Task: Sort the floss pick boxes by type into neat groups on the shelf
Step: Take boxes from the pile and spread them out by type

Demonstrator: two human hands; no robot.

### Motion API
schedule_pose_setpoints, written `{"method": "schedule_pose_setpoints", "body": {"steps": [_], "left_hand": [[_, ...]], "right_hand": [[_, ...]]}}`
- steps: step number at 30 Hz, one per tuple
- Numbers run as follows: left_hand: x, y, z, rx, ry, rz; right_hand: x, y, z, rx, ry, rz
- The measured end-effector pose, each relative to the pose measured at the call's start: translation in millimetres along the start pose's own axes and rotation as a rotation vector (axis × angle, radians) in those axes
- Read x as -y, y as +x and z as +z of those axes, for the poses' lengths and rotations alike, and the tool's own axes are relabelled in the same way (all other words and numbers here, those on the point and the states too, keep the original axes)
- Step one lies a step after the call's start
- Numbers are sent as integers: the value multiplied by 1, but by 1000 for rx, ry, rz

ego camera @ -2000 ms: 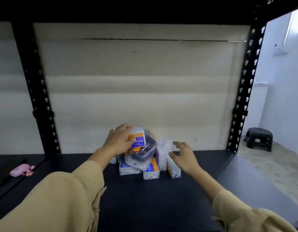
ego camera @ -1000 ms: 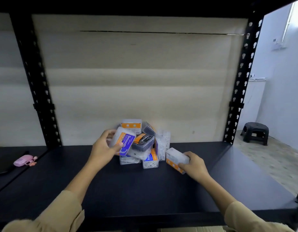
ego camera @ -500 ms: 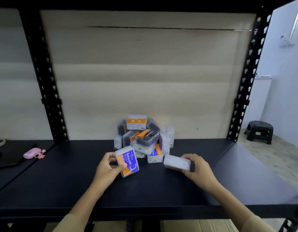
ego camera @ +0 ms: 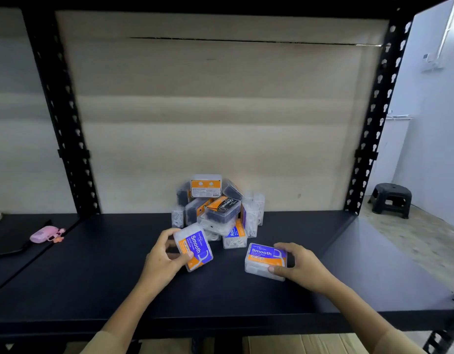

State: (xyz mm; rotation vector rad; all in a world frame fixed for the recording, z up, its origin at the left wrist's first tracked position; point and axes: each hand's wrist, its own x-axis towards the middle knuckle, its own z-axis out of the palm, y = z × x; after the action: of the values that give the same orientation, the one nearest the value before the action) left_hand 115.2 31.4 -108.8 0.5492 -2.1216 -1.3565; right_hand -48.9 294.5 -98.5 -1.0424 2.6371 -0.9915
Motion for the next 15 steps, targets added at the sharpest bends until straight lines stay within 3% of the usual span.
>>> {"method": "schedule_pose_setpoints", "body": {"steps": [9, 15], "left_hand": [[8, 0, -18, 18, 29, 13], [20, 3, -43, 61, 110, -20]], "right_hand": [[10, 1, 9, -68, -6, -145], [14, 4, 14, -42, 22, -139]]}}
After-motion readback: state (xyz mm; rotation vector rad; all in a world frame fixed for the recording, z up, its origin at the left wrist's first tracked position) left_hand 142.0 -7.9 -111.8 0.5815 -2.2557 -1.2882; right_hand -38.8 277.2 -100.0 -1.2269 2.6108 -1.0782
